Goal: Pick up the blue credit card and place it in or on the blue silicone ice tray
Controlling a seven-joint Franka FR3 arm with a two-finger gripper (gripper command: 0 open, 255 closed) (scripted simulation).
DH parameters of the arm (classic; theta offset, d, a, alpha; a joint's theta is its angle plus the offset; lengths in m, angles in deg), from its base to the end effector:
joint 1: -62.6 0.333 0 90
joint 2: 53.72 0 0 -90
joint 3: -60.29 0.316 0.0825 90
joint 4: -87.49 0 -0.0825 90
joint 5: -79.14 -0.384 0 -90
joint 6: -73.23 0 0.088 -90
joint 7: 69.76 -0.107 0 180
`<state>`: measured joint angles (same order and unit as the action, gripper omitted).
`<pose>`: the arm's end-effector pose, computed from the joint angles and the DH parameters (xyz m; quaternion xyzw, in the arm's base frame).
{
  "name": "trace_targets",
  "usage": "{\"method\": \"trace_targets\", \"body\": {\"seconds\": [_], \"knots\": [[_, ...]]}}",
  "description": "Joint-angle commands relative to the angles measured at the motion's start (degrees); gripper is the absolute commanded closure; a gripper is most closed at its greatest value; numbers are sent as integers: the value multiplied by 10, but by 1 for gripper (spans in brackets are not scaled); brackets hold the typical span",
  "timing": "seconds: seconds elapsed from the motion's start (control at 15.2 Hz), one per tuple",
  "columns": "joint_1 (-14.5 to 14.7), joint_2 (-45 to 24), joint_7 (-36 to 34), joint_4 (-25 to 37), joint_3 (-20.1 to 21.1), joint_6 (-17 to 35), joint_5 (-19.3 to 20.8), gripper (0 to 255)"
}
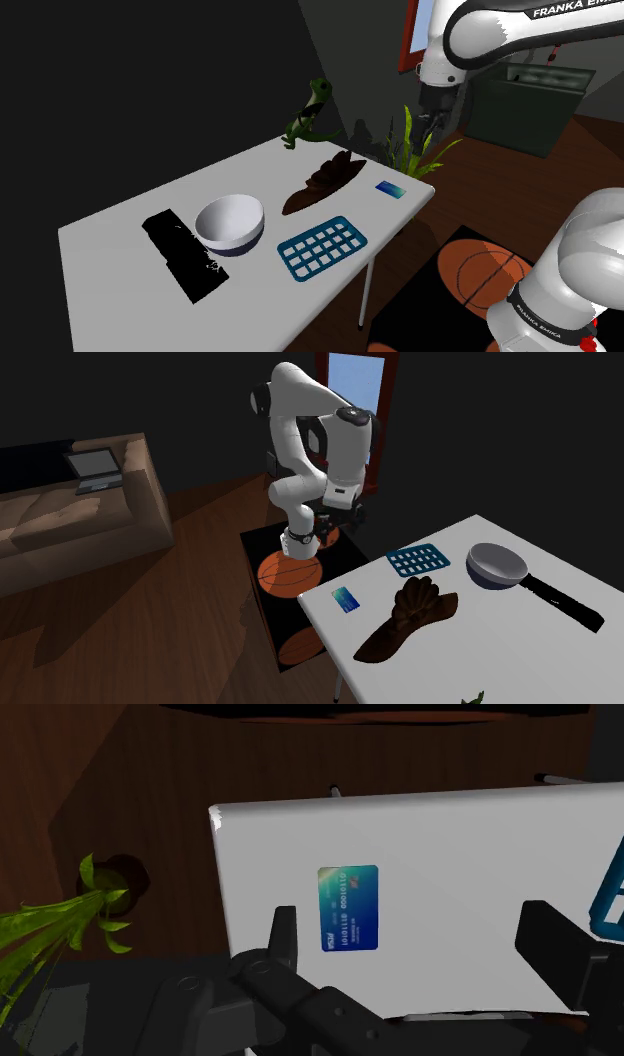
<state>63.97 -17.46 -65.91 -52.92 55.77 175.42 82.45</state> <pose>0.3559 -0.0275 0.5120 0.9996 0.0207 -0.0179 0.0039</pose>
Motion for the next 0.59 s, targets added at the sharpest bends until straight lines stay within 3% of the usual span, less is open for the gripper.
{"method": "trace_targets", "body": {"seconds": [0.0,0.53], "knots": [[0,-37,8,-10,-8,35,0,0],[6,-187,32,-28,-27,155,-12,0]]}}
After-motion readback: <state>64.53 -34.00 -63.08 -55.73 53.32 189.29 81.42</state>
